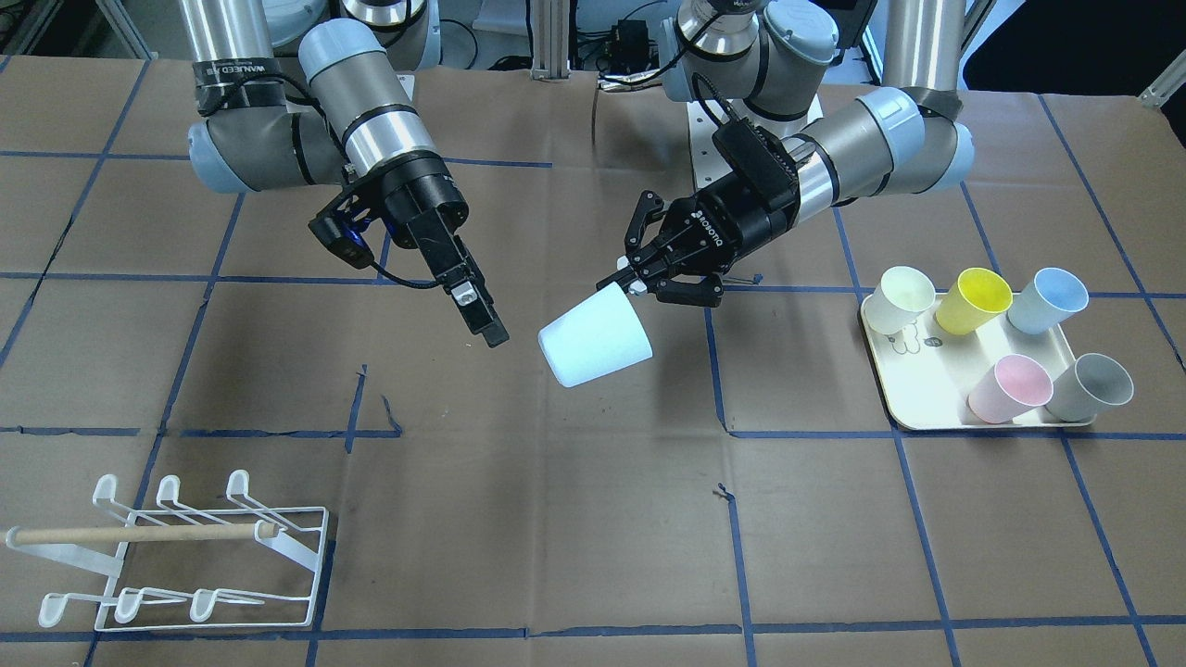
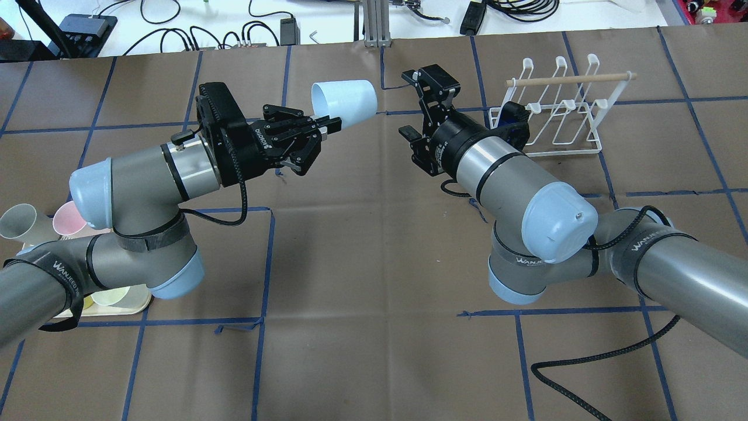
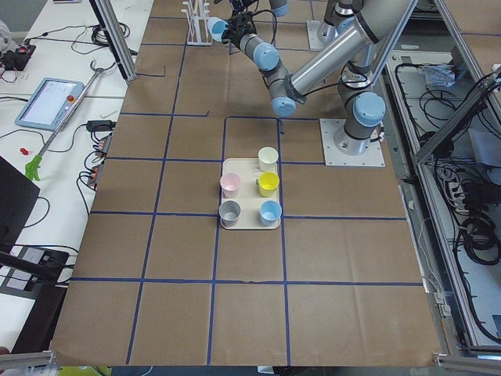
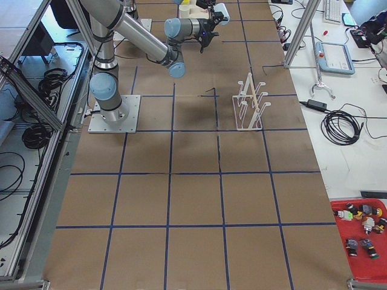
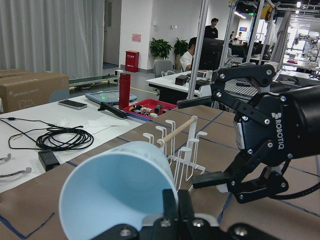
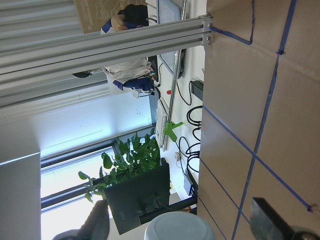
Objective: Transfer IKEA cup to right arm and place on rack
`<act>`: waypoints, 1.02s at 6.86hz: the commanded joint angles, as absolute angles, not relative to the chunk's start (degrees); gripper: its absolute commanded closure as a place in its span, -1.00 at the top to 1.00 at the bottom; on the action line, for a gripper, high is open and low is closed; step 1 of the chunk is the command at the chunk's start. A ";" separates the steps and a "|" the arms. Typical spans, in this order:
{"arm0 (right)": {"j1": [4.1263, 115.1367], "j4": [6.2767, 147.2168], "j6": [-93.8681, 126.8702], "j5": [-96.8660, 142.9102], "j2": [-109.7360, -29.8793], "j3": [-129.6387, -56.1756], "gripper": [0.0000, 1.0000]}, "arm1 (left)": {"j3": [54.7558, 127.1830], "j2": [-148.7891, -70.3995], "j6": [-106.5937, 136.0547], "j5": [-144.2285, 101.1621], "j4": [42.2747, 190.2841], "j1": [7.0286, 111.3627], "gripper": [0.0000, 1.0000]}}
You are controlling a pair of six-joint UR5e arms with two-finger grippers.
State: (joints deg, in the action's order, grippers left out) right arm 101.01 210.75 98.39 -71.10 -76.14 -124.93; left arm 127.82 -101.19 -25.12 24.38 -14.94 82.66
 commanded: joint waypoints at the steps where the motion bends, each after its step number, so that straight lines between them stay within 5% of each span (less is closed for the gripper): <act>1: 103.44 209.80 98.70 -72.86 -75.24 -123.32 0.99 | 127.79 -101.16 -24.87 24.35 -14.94 82.79 -0.99; 7: 106.70 209.36 100.72 -74.53 -70.84 -117.42 0.99 | 127.62 -100.99 -24.52 21.88 -14.77 82.71 -0.98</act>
